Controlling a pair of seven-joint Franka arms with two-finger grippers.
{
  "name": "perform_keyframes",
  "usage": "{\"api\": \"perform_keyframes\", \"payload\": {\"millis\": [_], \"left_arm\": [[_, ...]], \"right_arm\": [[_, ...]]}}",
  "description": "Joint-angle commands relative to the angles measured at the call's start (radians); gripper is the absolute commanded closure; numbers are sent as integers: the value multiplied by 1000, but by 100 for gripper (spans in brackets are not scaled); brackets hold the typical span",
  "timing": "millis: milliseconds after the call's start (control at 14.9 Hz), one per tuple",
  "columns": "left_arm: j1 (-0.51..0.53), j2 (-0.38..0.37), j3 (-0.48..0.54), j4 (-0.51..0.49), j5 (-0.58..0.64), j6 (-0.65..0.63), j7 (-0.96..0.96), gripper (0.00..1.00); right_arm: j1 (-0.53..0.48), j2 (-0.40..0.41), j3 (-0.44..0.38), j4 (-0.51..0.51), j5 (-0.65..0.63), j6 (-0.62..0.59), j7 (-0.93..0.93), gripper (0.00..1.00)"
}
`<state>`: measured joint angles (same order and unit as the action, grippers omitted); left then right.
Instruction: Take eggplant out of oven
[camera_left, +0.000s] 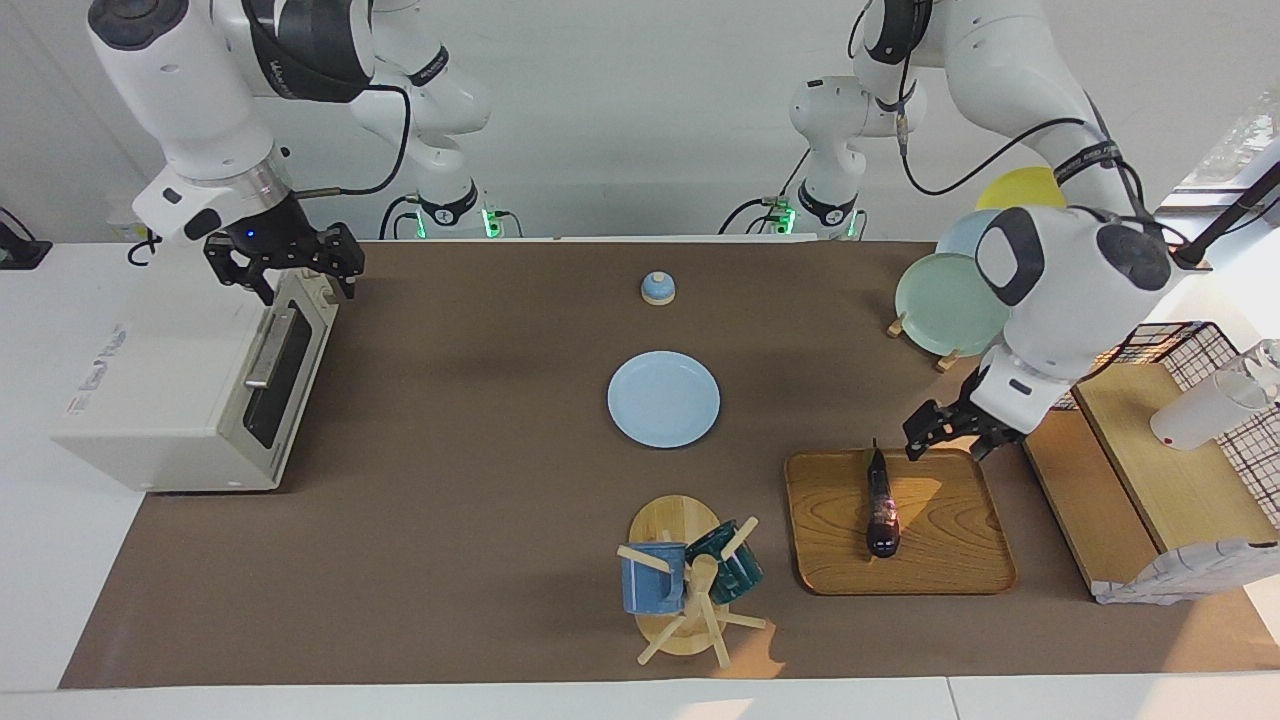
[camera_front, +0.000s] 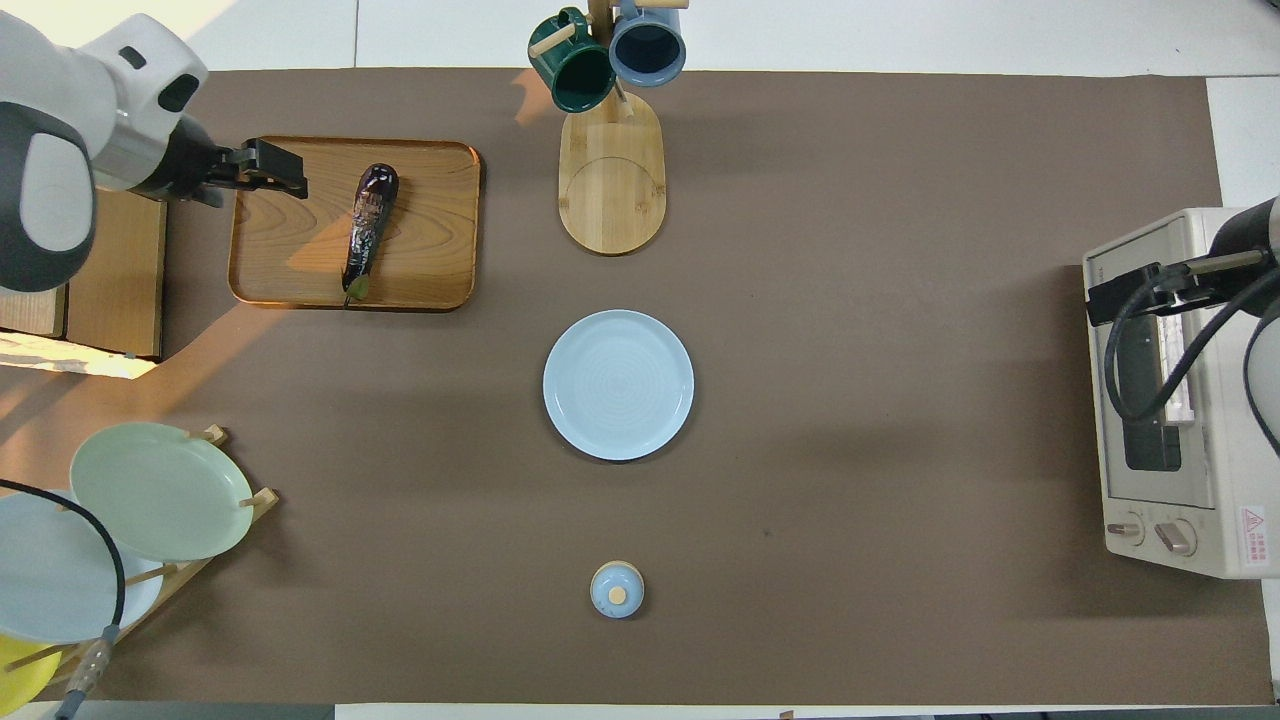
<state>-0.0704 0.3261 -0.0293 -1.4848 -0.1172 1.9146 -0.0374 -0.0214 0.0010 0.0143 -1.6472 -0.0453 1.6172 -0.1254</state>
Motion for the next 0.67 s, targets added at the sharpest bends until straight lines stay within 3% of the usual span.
{"api": "perform_keyframes", "payload": {"millis": [0,268,602], "left_arm": [[1,-99,3,-29,18,-87,-25,0],[0,-212,3,-70,60,-230,-26,0],[-2,-352,3,-274,65,-235,-26,0]], "right_arm": [[-17,2,-2,7,-7,-11,-14,0],[-19,-13,7,0,-7,-13,-11,0],[-12,-16,9,-8,-7,-14,-10,0]]}}
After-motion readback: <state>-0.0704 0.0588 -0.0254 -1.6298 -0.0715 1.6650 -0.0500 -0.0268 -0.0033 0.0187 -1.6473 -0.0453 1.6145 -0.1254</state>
